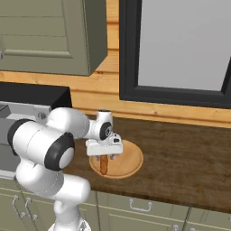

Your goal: Pick up the kebab skewer and baguette bread, and place them inside the toaster oven. Close the toaster oven door and start by setting the timer.

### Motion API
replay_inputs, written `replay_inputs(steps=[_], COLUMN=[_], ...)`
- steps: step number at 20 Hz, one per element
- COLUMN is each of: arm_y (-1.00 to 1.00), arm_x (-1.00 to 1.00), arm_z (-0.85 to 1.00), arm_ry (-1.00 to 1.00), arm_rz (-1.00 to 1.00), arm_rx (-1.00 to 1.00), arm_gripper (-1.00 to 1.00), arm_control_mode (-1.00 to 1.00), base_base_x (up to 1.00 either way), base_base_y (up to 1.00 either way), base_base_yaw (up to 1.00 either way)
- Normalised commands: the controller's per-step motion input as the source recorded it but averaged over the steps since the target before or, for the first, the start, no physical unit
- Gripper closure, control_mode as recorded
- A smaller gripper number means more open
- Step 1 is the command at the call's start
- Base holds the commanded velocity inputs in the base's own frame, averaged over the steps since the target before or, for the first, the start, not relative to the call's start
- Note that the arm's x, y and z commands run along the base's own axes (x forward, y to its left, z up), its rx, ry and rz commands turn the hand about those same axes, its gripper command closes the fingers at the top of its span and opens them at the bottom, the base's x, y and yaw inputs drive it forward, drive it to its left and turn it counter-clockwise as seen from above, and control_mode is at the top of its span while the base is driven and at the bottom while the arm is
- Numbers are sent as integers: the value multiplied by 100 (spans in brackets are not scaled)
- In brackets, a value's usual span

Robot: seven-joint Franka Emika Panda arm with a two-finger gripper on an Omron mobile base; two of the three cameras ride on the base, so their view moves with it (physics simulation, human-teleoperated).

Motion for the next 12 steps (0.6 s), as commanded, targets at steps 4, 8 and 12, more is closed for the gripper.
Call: replay_inputs(steps=[4,8,12], arm_y=[0,18,71], arm_x=[-68,-94,-99], arm_z=[0,46,100], arm_ry=[0,-15,-22], arm_rz=[-8,7,32], arm_rx=[1,-1,-4], arm_gripper=[100,100,100], arm_control_mode=[-100,-100,-100], base_base_x=[0,0,0], base_base_y=[0,0,0], base_base_yaw=[0,0,0])
